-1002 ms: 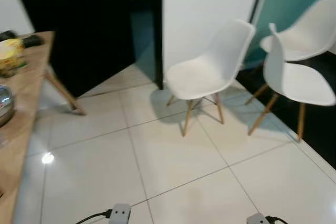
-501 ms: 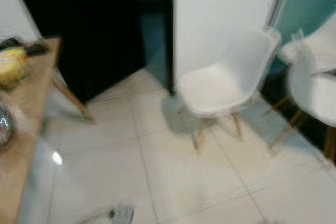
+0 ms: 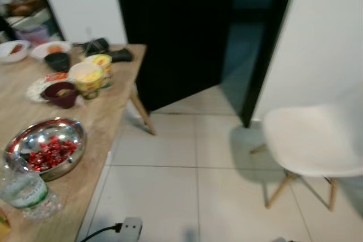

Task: Restocking fridge

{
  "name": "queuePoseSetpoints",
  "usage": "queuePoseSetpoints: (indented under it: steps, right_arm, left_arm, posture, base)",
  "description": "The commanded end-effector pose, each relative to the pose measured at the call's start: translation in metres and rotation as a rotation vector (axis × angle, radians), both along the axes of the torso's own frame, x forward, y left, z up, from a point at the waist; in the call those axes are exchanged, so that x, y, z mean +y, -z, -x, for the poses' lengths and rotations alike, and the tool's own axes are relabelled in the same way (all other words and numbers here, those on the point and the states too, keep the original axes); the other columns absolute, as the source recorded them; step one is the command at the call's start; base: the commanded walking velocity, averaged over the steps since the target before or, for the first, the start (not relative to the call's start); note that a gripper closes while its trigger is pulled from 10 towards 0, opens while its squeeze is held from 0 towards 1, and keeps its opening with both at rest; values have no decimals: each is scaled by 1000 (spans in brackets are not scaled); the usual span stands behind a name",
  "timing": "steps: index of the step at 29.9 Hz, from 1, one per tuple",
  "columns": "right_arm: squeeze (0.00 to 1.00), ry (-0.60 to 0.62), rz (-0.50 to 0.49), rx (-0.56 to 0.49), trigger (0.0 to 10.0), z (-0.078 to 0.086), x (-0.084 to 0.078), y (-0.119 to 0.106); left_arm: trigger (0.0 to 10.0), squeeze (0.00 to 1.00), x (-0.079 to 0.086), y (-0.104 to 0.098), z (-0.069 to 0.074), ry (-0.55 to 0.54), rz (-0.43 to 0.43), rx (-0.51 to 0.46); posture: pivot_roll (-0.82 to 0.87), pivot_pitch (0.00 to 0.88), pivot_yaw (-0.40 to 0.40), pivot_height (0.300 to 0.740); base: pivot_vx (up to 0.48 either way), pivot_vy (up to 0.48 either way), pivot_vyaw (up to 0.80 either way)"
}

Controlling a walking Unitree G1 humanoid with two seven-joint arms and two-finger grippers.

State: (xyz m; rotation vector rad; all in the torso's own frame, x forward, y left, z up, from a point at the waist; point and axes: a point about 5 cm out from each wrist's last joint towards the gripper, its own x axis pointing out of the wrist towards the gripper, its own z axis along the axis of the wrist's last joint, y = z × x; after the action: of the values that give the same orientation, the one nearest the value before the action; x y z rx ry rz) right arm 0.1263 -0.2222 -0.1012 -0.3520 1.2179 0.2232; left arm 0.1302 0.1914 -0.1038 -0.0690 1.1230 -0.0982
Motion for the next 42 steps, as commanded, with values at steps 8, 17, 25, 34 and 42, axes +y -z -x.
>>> queuePoseSetpoints:
  steps: [8, 17, 25, 34, 42]
  right_arm:
    - [0, 4, -3, -7, 10000, -1, 0, 0]
    - [0, 2, -4, -6, 10000, -1, 0, 0]
    - [0, 0, -4, -6, 10000, -1, 0, 0]
    - [0, -5, -1, -8, 10000, -1, 0, -1]
    - [0, 7, 2, -20, 10000, -2, 0, -1]
  left_arm:
    - [10000, 0, 0, 1, 4, -2, -10, 14]
    - [10000, 0, 0, 2, 4, -8, -9, 15]
    - [10000, 0, 0, 2, 4, -9, -14, 16]
    - [10000, 0, 0, 2, 4, -8, -16, 17]
    - [10000, 0, 1, 2, 5, -9, -21, 18]
  posture:
    - [46, 0, -41, 740]
    - [46, 0, -40, 740]
    - [46, 0, -39, 740]
    - [46, 0, -40, 740]
    - [46, 0, -40, 740]
  base:
    - [0, 0, 800]
    - [0, 0, 800]
    - [0, 0, 800]
    - [0, 0, 800]
    - [0, 0, 387]
